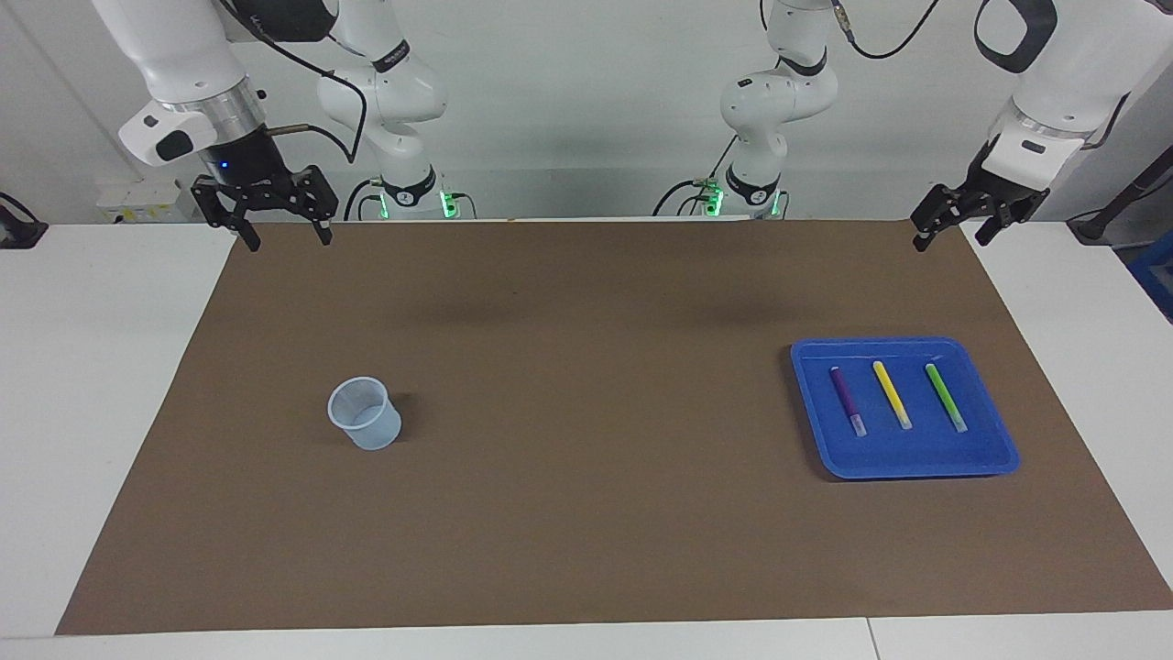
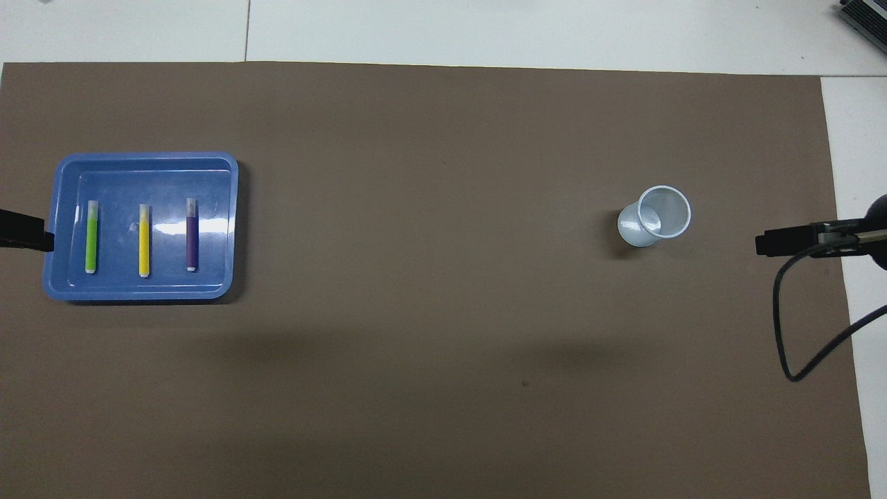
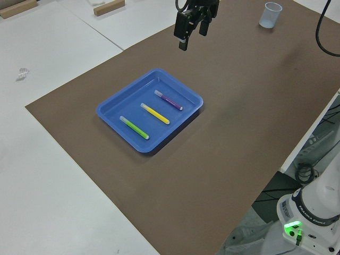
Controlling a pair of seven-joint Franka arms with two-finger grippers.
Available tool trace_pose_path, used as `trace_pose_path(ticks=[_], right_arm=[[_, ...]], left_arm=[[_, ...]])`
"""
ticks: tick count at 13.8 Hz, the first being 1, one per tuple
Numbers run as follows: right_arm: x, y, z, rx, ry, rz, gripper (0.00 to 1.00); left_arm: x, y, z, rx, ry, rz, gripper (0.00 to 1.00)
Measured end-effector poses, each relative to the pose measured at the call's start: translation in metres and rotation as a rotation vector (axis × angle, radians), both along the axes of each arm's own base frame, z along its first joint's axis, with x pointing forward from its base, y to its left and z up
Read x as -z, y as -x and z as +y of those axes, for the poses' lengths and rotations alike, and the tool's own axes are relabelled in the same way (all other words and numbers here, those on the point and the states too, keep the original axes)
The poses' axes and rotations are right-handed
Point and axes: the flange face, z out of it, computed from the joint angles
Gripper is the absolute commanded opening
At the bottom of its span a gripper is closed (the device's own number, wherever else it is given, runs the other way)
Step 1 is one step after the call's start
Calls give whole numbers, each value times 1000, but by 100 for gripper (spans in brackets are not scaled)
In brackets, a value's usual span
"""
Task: Transfer and insert pens with both arms
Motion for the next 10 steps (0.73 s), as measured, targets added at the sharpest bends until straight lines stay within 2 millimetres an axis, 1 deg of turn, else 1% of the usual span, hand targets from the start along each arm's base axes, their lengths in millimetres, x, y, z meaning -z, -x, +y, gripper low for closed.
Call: trace_pose_path(ticks=[2, 5, 8, 10], right_arm=[[-5, 2, 2, -4, -8, 9, 100], [-14, 3, 4, -7, -16, 17, 100], [-17, 4, 4, -7, -15, 22, 100], [-18, 5, 2, -5, -15, 24, 100]], left_arm=[[1, 0, 1, -3, 0, 1, 100], [1, 0, -3, 5, -1, 0, 100], [0, 0, -7, 12, -2, -7, 100], [-4, -4, -8, 14, -5, -43, 100]])
